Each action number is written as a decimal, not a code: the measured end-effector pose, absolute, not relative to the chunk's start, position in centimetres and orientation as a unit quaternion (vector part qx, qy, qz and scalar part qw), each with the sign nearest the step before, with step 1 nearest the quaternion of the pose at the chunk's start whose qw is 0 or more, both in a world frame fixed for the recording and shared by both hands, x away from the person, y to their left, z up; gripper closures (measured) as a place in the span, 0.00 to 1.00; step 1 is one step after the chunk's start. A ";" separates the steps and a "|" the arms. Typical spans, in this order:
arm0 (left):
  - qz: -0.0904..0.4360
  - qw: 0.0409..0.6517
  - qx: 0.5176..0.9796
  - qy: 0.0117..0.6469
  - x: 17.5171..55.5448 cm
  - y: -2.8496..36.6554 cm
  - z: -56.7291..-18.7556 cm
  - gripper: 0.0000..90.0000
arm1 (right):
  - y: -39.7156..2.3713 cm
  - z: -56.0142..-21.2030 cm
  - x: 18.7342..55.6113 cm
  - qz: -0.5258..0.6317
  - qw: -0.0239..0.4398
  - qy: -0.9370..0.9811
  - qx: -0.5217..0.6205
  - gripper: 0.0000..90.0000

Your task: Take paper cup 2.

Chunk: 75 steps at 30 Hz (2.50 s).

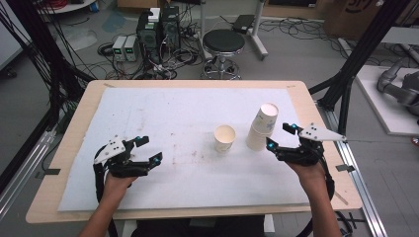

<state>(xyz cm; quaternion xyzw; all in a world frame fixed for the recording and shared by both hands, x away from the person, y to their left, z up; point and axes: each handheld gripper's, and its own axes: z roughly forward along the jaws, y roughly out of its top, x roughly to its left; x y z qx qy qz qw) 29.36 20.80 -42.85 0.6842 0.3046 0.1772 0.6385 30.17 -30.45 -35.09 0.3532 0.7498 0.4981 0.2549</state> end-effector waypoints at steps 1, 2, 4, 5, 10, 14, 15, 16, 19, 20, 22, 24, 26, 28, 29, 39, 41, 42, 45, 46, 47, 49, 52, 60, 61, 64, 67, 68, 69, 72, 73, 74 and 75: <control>0.177 0.640 0.683 0.305 29.4 20.8 -42.8 0.17 | -30.5 -34.9 30.4 0.496 0.254 0.750 0.357 0.22; 0.177 0.641 0.682 0.306 29.4 20.9 -42.8 0.17 | -30.5 -34.7 30.7 0.494 0.253 0.749 0.361 0.22; 0.177 0.642 0.681 0.306 29.4 20.9 -42.8 0.17 | -30.5 -34.3 31.3 0.489 0.254 0.749 0.368 0.22; 0.176 0.641 0.682 0.306 29.4 20.9 -42.8 0.17 | -30.5 -34.1 31.6 0.488 0.255 0.749 0.370 0.22; 0.174 0.642 0.682 0.305 29.4 20.9 -42.8 0.18 | -30.4 -33.4 33.5 0.476 0.254 0.751 0.381 0.22; 0.172 0.642 0.682 0.305 29.4 20.9 -42.9 0.18 | -30.2 -33.0 35.1 0.464 0.248 0.756 0.389 0.22; 0.171 0.642 0.682 0.306 29.5 20.9 -42.9 0.18 | -30.1 -32.9 35.5 0.462 0.241 0.758 0.393 0.22; 0.170 0.642 0.682 0.306 29.5 20.9 -42.9 0.18 | -29.9 -32.8 35.9 0.461 0.237 0.760 0.392 0.22; 0.169 0.642 0.682 0.306 29.5 20.9 -42.9 0.18 | -29.5 -32.6 36.9 0.452 0.229 0.767 0.394 0.22; 0.169 0.642 0.682 0.306 29.5 20.9 -42.9 0.18 | -29.4 -32.6 37.2 0.450 0.226 0.768 0.395 0.22; 0.169 0.642 0.682 0.308 29.5 20.9 -42.9 0.18 | -29.1 -32.6 37.7 0.440 0.219 0.774 0.399 0.22; 0.170 0.642 0.682 0.307 29.5 20.9 -42.9 0.18 | -28.9 -32.8 38.1 0.437 0.214 0.779 0.396 0.22; 0.168 0.642 0.682 0.306 29.5 20.9 -42.9 0.18 | -28.7 -33.0 38.5 0.430 0.207 0.784 0.397 0.23; 0.168 0.642 0.683 0.306 29.5 20.9 -42.9 0.18 | -28.6 -33.1 38.7 0.428 0.201 0.786 0.398 0.29; 0.167 0.642 0.683 0.306 29.5 20.9 -42.9 0.18 | -28.6 -33.1 38.8 0.429 0.199 0.786 0.398 0.31; 0.166 0.643 0.681 0.308 29.5 20.9 -42.9 0.18 | -29.0 -32.3 38.8 0.449 0.199 0.774 0.400 0.37; 0.166 0.642 0.683 0.306 29.5 20.9 -42.9 0.18 | -29.1 -31.8 38.7 0.451 0.202 0.772 0.400 0.37; 0.166 0.642 0.683 0.305 29.5 20.9 -42.9 0.18 | -29.2 -31.5 38.6 0.453 0.204 0.772 0.397 0.37; 0.165 0.643 0.683 0.305 29.5 20.9 -42.9 0.18 | -29.5 -30.5 38.3 0.465 0.210 0.765 0.394 0.37; 0.165 0.644 0.683 0.304 29.5 20.9 -42.9 0.18 | -29.6 -30.1 38.1 0.468 0.210 0.763 0.394 0.37; 0.164 0.643 0.683 0.304 29.5 20.8 -42.9 0.18 | -29.7 -29.8 38.0 0.470 0.212 0.763 0.390 0.38; 0.164 0.645 0.682 0.304 29.5 20.8 -42.9 0.18 | -30.0 -29.2 37.7 0.473 0.212 0.762 0.388 0.38; 0.163 0.645 0.683 0.302 29.5 20.8 -42.8 0.18 | -30.2 -28.2 37.1 0.478 0.220 0.758 0.384 0.38; 0.161 0.646 0.684 0.299 29.5 20.6 -42.8 0.18 | -31.1 -26.0 35.0 0.495 0.245 0.748 0.367 0.39; 0.161 0.646 0.684 0.299 29.5 20.6 -42.8 0.18 | -31.2 -25.9 34.6 0.497 0.249 0.748 0.363 0.39; 0.158 0.649 0.682 0.298 29.4 20.6 -42.8 0.18 | -31.6 -26.0 33.3 0.506 0.239 0.747 0.359 0.40; 0.157 0.651 0.682 0.295 29.4 20.5 -42.8 0.17 | -31.8 -26.8 32.0 0.511 0.229 0.753 0.346 0.40; 0.156 0.652 0.682 0.293 29.4 20.4 -42.8 0.17 | -31.7 -27.1 31.5 0.511 0.226 0.754 0.344 0.40; 0.155 0.653 0.682 0.292 29.4 20.3 -42.7 0.17 | -31.7 -27.4 31.2 0.513 0.221 0.757 0.339 0.40; 0.155 0.652 0.684 0.288 29.4 20.1 -42.7 0.16 | -31.5 -28.4 30.1 0.512 0.208 0.765 0.329 0.40; 0.153 0.653 0.684 0.287 29.3 20.0 -42.7 0.16 | -31.3 -28.8 29.8 0.513 0.204 0.768 0.326 0.40; 0.151 0.653 0.685 0.286 29.3 19.9 -42.8 0.16 | -31.2 -29.1 29.6 0.511 0.202 0.771 0.321 0.40; 0.150 0.653 0.686 0.284 29.3 19.9 -42.8 0.16 | -31.0 -29.5 29.4 0.510 0.198 0.775 0.317 0.40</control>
